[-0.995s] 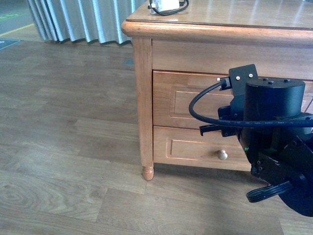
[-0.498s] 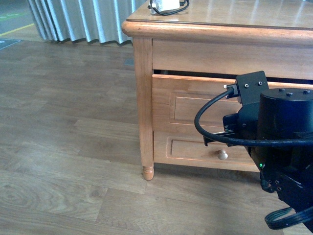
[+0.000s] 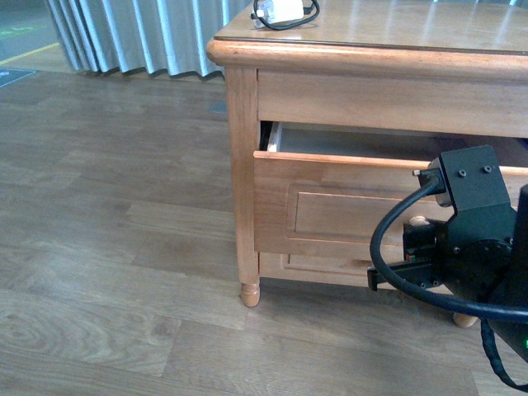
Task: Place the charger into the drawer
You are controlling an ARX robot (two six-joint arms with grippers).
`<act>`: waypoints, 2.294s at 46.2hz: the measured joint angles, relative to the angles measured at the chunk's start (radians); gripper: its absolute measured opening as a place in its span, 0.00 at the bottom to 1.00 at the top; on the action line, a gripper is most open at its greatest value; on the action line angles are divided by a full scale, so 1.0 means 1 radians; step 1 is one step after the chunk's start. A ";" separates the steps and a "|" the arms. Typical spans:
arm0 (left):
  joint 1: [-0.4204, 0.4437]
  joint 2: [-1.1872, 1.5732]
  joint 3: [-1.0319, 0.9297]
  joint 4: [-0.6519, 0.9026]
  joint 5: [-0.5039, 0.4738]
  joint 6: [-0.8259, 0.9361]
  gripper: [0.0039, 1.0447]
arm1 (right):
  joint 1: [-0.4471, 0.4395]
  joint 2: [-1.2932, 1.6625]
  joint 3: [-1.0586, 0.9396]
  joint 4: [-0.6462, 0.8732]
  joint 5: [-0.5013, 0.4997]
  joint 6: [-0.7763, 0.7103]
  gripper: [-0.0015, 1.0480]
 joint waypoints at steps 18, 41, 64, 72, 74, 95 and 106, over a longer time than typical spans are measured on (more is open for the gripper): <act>0.000 0.000 0.000 0.000 0.000 0.000 0.94 | -0.042 -0.054 -0.131 0.051 -0.120 0.007 0.22; 0.000 0.000 0.000 0.000 0.000 0.000 0.94 | -0.076 -0.106 -0.317 0.130 -0.119 -0.003 0.44; 0.000 0.000 0.000 0.000 0.000 0.000 0.94 | -0.266 -0.793 -0.427 -0.357 -0.265 -0.021 0.92; 0.000 0.000 0.000 0.000 0.000 0.000 0.94 | -0.399 -1.187 -0.351 -0.686 -0.378 -0.011 0.92; 0.000 0.000 0.000 0.000 0.000 0.000 0.94 | -0.435 -1.252 -0.346 -0.737 -0.412 -0.008 0.92; 0.000 0.000 0.000 0.000 0.000 0.000 0.94 | -0.919 -1.532 -0.338 -1.005 -0.855 0.092 0.92; 0.000 0.000 0.000 0.000 0.000 0.000 0.94 | -0.931 -1.536 -0.336 -1.006 -0.866 0.109 0.92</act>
